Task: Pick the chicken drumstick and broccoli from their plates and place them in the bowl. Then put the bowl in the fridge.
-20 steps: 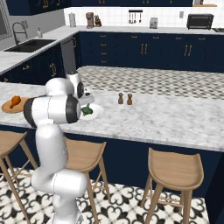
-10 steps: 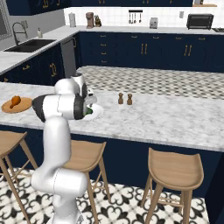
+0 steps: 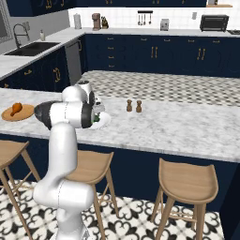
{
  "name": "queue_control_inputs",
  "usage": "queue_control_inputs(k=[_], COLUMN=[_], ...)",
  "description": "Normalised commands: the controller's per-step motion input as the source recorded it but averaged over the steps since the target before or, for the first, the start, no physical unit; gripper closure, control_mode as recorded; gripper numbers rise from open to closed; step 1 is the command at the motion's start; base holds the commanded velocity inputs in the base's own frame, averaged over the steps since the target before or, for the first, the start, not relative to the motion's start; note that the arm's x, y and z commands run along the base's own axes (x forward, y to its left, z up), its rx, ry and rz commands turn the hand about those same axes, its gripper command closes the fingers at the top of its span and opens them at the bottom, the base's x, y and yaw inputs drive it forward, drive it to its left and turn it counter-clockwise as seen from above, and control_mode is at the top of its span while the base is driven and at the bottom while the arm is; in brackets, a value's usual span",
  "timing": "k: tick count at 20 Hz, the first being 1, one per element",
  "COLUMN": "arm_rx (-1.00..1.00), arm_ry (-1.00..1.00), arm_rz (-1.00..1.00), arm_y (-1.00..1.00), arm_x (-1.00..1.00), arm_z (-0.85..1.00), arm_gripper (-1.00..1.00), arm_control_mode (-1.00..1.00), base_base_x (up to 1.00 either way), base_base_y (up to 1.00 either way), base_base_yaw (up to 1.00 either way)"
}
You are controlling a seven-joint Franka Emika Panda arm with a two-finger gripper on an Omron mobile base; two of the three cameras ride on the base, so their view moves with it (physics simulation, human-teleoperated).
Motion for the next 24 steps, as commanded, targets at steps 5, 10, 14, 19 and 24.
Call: queue_control_inputs(k=[5,10,14,19,24], arm_rx=[0.0,0.01,0.03,0.09,0.2], arm_ry=[-0.06,-0.19,-0.27,-0.17,-0.02], arm_rz=[0.02,0.0,0.0,-0.01,0.0], arm_y=[0.0,0.03,0.3,0.38,0.62], arm_x=[0.0,-0.32,-0.55,-0.56,-0.4], arm_z=[-0.26,0.16,0.88,0.91,0.77], arm_gripper=[1.0,1.0,1.0,1.0,1.0], arm_control_mode=[-1.0,-1.0,-1.0,-1.0,-1.0], base_base_x=[0.0,0.0,0.0,0.0,0.0], base_base_y=[0.0,0.0,0.0,0.0,0.0], base_base_yaw=[0.0,0.0,0.0,0.0,0.0])
